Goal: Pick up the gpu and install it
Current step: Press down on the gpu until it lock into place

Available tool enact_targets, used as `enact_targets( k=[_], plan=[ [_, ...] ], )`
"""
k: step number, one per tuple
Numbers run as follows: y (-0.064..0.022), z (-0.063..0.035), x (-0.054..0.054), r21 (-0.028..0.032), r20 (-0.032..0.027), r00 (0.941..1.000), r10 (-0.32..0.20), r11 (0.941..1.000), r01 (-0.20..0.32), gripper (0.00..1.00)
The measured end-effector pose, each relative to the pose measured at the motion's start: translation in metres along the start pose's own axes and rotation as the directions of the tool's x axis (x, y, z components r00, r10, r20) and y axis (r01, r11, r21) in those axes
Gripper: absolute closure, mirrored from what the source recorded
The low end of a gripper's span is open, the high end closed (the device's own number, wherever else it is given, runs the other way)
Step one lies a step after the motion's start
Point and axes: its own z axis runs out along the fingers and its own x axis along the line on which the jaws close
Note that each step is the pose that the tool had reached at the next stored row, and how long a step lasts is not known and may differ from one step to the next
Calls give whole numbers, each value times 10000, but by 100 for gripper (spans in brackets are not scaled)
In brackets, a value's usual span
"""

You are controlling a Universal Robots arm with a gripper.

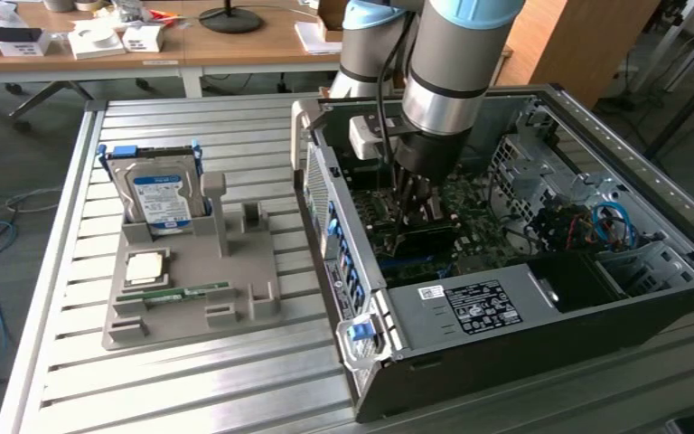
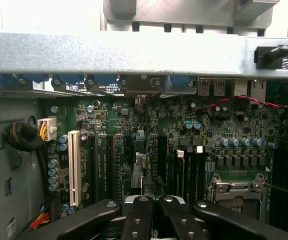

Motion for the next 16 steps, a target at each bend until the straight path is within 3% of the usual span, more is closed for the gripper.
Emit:
enact_targets(
  k=[16],
  plan=[
    [0,16,0,1,2,10000,0,10000,0,89]
  ],
)
